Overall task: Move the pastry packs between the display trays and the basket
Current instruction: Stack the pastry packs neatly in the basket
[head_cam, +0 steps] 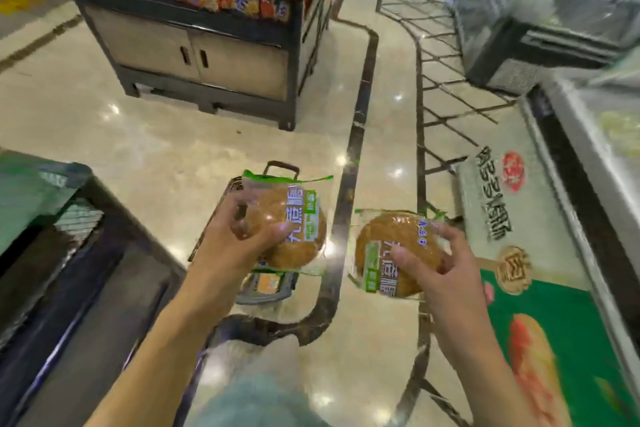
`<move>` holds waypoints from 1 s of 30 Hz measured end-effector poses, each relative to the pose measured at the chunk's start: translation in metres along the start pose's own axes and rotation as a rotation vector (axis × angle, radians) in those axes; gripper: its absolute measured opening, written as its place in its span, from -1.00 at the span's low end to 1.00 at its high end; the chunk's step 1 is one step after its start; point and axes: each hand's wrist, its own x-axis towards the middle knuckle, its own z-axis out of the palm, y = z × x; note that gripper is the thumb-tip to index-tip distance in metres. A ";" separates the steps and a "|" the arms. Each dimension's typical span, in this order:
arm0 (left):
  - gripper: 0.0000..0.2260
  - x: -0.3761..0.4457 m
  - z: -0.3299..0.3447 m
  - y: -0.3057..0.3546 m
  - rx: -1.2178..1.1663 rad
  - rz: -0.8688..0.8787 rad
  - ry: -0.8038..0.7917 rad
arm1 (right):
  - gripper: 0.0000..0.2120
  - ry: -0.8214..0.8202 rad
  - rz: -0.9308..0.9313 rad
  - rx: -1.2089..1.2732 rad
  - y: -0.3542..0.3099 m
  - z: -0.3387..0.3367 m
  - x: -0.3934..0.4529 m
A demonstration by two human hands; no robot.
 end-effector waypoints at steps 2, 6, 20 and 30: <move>-0.54 0.023 0.030 -0.013 0.020 -0.015 -0.055 | -0.54 0.087 0.001 0.006 0.007 -0.026 0.016; -0.49 0.082 0.082 -0.035 0.043 -0.071 -0.089 | -0.52 0.165 0.044 0.021 0.017 -0.056 0.072; -0.51 0.269 0.106 -0.038 -0.031 -0.155 0.317 | -0.53 -0.381 0.022 -0.335 -0.042 0.014 0.352; -0.59 0.359 0.078 -0.069 -0.125 -0.117 1.011 | -0.51 -1.050 -0.107 -0.650 -0.028 0.165 0.553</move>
